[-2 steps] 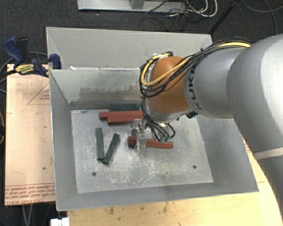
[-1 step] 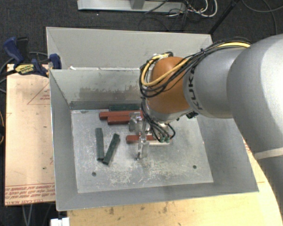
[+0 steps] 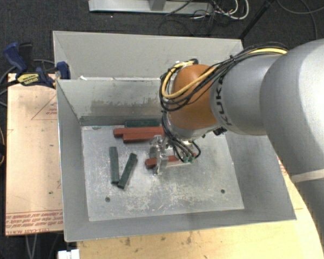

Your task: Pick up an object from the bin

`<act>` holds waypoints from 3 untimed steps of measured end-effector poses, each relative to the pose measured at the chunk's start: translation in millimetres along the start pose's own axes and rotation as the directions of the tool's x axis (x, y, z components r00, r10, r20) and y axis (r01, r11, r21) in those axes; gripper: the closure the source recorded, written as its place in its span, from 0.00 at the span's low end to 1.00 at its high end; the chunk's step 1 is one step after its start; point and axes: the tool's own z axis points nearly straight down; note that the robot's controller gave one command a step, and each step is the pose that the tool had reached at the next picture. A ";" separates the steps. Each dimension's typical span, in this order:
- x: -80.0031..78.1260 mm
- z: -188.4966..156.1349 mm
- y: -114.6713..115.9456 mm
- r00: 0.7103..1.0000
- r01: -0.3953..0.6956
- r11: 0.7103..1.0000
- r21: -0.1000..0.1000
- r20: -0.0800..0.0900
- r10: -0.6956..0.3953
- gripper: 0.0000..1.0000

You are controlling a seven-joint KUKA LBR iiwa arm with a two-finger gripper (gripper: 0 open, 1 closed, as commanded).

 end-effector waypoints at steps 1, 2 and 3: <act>13.6 -192.0 -16.5 0.996 0.090 0.996 0.001 0.010 -0.090 1.00; 15.0 -187.0 -16.3 0.996 0.091 0.996 0.001 0.001 -0.091 0.00; 86.2 4.7 -91.2 0.993 0.121 0.993 -0.001 -0.010 -0.121 0.00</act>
Offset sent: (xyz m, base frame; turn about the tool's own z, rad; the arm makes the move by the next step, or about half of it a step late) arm -0.0153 -0.0180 0.1868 -0.0926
